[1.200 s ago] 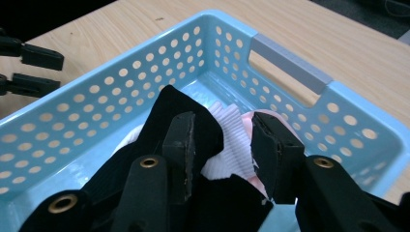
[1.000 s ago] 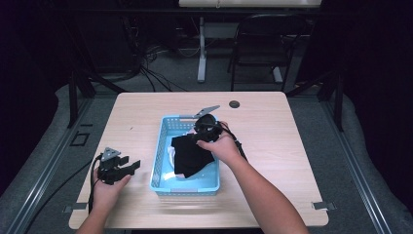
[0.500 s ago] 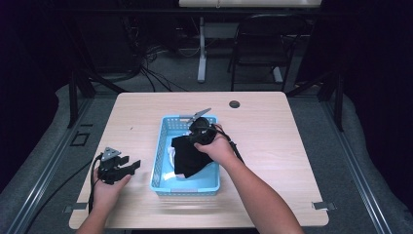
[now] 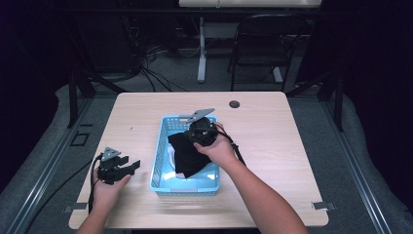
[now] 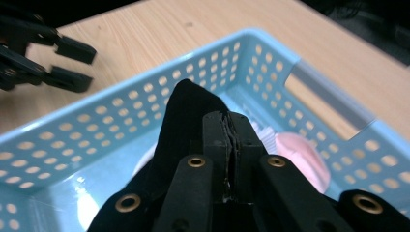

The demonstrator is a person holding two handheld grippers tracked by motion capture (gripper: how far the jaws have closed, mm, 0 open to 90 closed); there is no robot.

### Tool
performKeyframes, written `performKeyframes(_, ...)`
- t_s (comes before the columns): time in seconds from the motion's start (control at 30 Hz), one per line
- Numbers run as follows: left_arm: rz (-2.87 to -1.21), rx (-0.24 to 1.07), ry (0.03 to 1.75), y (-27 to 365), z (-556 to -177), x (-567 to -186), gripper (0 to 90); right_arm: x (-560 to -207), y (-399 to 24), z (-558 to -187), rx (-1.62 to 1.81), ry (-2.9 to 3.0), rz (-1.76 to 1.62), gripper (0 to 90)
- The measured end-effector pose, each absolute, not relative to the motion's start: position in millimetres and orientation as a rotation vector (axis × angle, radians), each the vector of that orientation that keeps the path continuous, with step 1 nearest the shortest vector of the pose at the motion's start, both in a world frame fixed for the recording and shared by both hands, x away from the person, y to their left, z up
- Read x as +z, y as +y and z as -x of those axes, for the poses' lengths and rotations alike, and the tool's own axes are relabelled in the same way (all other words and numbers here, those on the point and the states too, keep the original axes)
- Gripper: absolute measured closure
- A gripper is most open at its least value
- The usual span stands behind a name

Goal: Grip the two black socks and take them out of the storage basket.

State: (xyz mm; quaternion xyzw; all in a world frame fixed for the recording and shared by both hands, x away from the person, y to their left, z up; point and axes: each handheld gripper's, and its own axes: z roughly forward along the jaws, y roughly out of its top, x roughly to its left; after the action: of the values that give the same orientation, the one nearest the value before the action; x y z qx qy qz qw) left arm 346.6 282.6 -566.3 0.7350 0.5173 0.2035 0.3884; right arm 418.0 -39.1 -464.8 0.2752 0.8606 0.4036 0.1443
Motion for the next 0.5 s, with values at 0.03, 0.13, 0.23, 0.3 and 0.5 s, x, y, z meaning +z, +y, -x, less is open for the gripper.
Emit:
performKeyframes(0.03, -1.868, 0.516, 1.314, 283, -347, -566, 44.0, -465, -39, -418, 1.163, 2.48, -0.793, 87.4)
performKeyframes(0.13, -1.867, 0.516, 1.316, 283, -347, -567, 44.0, -440, -46, -404, 1.234, 2.429, -0.758, 87.5)
performKeyframes(0.23, -1.868, 0.516, 1.318, 282, -347, -567, 43.9, -422, -51, -395, 1.278, 2.392, -0.727, 87.4)
performKeyframes(0.3, -1.872, 0.518, 1.319, 282, -347, -567, 44.0, -407, -56, -387, 1.298, 2.364, -0.704, 87.5)
performKeyframes(0.5, -1.874, 0.517, 1.322, 282, -347, -567, 44.0, -381, -66, -372, 1.308, 2.307, -0.649, 87.5)
